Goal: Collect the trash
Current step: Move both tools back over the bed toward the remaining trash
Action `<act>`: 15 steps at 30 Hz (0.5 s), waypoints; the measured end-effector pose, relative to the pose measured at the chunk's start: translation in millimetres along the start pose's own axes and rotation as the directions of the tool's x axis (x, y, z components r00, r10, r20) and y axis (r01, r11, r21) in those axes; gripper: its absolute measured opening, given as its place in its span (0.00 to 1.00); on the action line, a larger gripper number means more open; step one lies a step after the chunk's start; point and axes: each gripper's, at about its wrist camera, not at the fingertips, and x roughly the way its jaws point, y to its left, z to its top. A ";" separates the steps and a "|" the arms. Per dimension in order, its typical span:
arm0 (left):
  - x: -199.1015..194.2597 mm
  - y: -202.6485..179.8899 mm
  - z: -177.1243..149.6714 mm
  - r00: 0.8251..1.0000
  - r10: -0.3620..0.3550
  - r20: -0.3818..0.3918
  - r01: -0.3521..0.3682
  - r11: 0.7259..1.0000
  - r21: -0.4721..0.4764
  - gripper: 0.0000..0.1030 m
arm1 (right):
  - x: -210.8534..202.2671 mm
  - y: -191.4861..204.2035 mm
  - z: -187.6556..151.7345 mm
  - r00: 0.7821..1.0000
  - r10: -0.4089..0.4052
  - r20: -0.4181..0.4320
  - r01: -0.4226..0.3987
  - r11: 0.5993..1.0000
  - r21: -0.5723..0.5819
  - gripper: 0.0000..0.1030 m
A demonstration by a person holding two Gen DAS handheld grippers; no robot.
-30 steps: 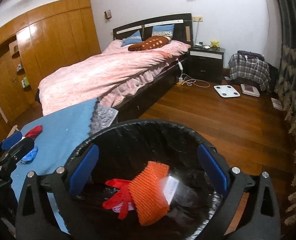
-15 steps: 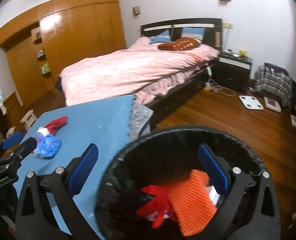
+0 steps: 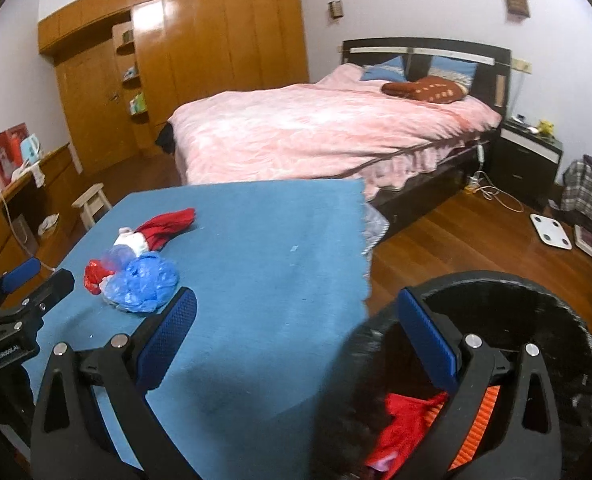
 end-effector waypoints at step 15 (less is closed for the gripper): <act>27.8 88.2 -17.4 0.989 0.136 -0.055 -0.140 0.988 -0.062 0.94 | 69.2 84.5 5.8 0.991 0.112 -0.067 -0.117 0.989 -0.085 0.95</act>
